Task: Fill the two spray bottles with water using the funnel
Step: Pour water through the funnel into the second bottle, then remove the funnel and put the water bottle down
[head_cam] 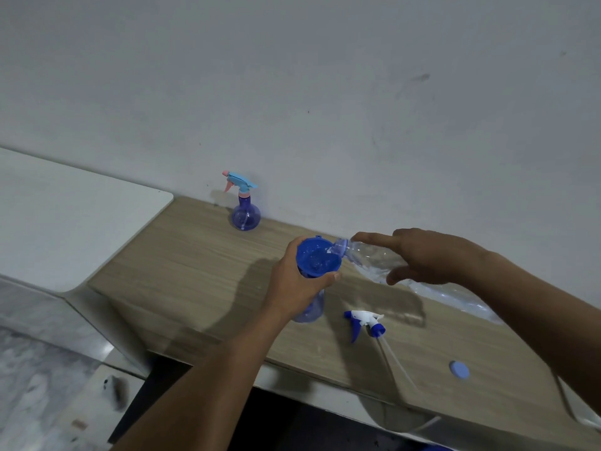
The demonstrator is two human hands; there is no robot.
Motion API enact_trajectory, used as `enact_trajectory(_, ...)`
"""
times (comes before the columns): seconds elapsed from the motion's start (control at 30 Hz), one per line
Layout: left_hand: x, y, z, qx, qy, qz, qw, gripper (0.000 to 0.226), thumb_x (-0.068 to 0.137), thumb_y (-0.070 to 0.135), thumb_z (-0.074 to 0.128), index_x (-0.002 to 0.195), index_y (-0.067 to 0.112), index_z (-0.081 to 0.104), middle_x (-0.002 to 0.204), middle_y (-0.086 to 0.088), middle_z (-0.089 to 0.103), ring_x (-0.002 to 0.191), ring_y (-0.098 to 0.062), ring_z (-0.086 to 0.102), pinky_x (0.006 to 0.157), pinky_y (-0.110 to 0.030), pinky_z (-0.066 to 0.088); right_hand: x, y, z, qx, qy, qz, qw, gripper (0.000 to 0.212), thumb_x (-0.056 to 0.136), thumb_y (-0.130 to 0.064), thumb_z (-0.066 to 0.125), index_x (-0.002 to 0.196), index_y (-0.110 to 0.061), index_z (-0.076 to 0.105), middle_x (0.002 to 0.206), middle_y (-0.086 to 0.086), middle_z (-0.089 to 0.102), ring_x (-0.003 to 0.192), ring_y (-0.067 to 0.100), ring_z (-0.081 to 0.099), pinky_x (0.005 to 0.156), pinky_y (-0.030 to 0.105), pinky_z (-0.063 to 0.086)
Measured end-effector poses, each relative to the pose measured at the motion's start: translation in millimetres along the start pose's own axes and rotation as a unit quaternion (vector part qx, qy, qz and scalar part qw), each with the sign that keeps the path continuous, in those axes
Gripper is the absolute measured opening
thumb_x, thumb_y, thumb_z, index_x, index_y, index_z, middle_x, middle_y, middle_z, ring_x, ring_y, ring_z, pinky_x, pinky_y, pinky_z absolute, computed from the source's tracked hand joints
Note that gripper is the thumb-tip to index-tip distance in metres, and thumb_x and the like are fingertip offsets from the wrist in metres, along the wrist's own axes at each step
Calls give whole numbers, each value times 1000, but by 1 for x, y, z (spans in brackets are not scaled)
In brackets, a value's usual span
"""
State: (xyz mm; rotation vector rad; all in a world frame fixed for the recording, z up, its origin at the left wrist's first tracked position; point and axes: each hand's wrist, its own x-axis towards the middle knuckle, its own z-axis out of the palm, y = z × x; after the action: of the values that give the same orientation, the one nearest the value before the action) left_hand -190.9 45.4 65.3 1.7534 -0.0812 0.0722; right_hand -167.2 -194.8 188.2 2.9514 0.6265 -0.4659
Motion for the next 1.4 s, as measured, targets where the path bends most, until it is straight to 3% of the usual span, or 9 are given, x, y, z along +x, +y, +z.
enact_trajectory(0.2,0,-1,2,5,8,-5,1000,70,67,31,91,119,50,49,111,27,63,102,9,60,81,-14,51,6,7,18,106,94,-13,990,93,88,-42,73,142,-69,2,112,3,57,97,22,62,87,42,53)
enact_trajectory(0.27,1,-3,2,2,9,-3,1000,70,67,32,92,121,46,50,111,25,64,101,8,61,83,-17,52,8,14,22,159,144,-2,977,92,87,-41,75,145,-65,7,116,6,58,97,21,63,86,39,52)
enact_trajectory(0.43,2,-4,5,3,12,0,1000,65,67,30,92,114,49,51,105,34,63,100,10,62,79,-12,51,19,32,36,261,279,26,924,91,85,-35,79,148,-45,14,121,7,53,99,22,63,89,35,50)
enact_trajectory(0.63,4,-9,7,2,27,-4,1000,77,64,32,94,129,33,53,113,21,66,105,3,63,87,-21,53,44,30,58,386,373,78,840,94,84,-30,80,149,-37,12,125,6,50,100,14,62,89,29,50)
enact_trajectory(0.83,3,-8,7,8,24,-1,1000,74,66,31,93,129,33,53,114,19,67,106,1,63,85,-18,53,56,23,70,430,395,93,807,92,83,-24,82,144,-39,15,128,10,52,110,20,62,95,43,54)
enact_trajectory(1.03,3,-6,8,8,26,1,1000,72,66,31,92,125,39,51,111,23,65,103,6,62,80,-11,51,46,35,61,430,367,114,817,98,78,-23,86,144,-40,16,130,6,50,115,21,58,98,48,53)
enact_trajectory(1.2,4,-5,8,1,23,-5,1000,73,65,31,93,125,36,52,111,20,66,102,2,64,86,-23,55,34,35,61,428,352,116,824,104,82,-20,82,154,-44,10,144,9,47,127,24,54,105,46,48)
enact_trajectory(1.33,3,-6,8,-7,15,6,1000,70,66,27,93,123,38,53,109,19,67,101,1,65,87,-25,55,21,34,56,405,358,115,833,114,85,-23,81,159,-37,-4,164,1,25,146,19,34,109,32,36)
enact_trajectory(1.4,4,-8,7,2,13,11,1000,72,66,32,93,124,42,51,108,24,66,102,3,63,86,-21,54,14,28,54,367,397,117,833,105,89,-27,75,160,-28,-2,167,-4,12,151,18,22,117,34,29)
